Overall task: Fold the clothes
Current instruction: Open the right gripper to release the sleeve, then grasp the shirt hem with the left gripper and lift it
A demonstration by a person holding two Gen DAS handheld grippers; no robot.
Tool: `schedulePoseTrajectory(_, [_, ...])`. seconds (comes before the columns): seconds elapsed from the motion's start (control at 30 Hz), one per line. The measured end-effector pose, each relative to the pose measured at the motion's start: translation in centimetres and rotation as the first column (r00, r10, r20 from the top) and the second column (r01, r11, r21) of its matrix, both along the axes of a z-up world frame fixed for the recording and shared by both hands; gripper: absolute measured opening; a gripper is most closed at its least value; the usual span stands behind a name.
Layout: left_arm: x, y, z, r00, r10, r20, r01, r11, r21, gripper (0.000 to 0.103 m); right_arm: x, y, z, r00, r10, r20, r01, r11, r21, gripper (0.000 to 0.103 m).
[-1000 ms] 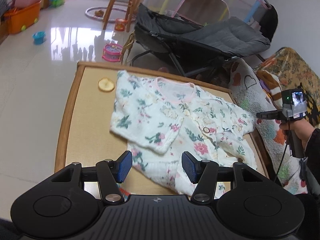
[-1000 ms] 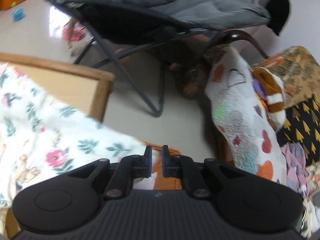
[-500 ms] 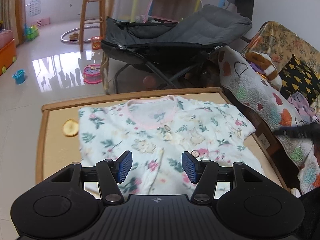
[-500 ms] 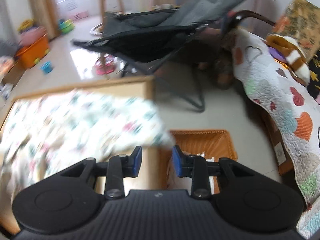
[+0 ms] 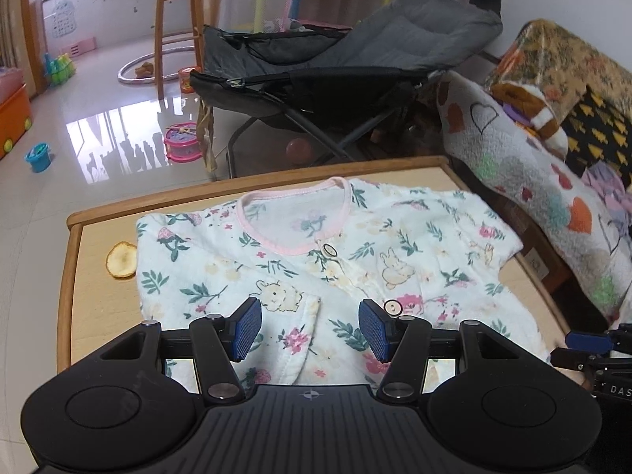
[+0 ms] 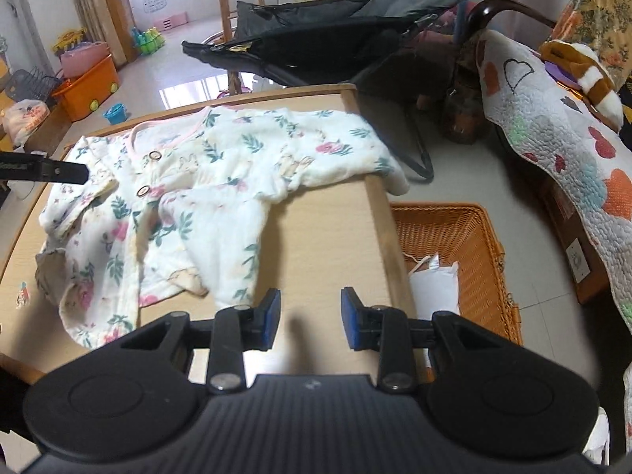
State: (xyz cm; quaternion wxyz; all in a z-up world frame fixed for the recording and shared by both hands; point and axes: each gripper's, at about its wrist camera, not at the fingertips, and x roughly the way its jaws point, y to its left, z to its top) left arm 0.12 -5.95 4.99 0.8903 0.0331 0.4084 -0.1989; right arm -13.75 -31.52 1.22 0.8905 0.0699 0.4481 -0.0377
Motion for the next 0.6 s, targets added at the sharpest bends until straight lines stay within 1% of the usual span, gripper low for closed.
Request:
schedulePoseTrajectory(0.1, [0.2, -0.5, -0.3, 1.0, 0.003, 0.012, -0.003, 0.999, 0.043, 0.057, 0.0, 0.1, -0.2, 1.0, 0.007, -0.002, -0.007, 0.999, 0.033, 0.033])
schedulePoseTrajectory(0.23, [0.5, -1.1, -0.8, 1.0, 0.002, 0.009, -0.002, 0.997, 0.081, 0.057, 0.0, -0.2, -0.7, 1.0, -0.014, -0.014, 0.015, 0.997, 0.071, 0.033])
schedulePoseTrajectory(0.3, [0.9, -1.5, -1.4, 1.0, -0.003, 0.005, 0.002, 0.994, 0.113, 0.052, 0.0, -0.5, -0.9, 0.999, -0.029, -0.023, 0.031, 0.996, 0.086, 0.033])
schedulePoseTrajectory(0.4, [1.1, -1.6, -2.2, 1.0, 0.003, -0.003, -0.002, 0.992, 0.13, 0.052, -0.1, -0.8, -1.1, 0.998, -0.049, -0.031, 0.052, 0.994, 0.097, 0.033])
schedulePoseTrajectory(0.47, [1.2, -1.4, -2.6, 1.0, 0.009, -0.008, -0.008, 0.992, 0.128, 0.031, -0.1, -0.9, -1.3, 0.998, -0.052, -0.036, 0.055, 0.993, 0.101, 0.034])
schedulePoseTrajectory(0.5, [1.2, -1.3, -2.8, 1.0, 0.012, -0.01, -0.011, 0.992, 0.126, 0.028, -0.1, -0.9, -1.3, 0.998, -0.052, -0.039, 0.056, 0.993, 0.103, 0.034])
schedulePoseTrajectory(0.6, [1.3, -1.1, -3.3, 1.0, 0.02, -0.02, -0.017, 0.992, 0.123, 0.024, -0.1, -0.9, -1.5, 0.998, -0.053, -0.043, 0.058, 0.993, 0.107, 0.034])
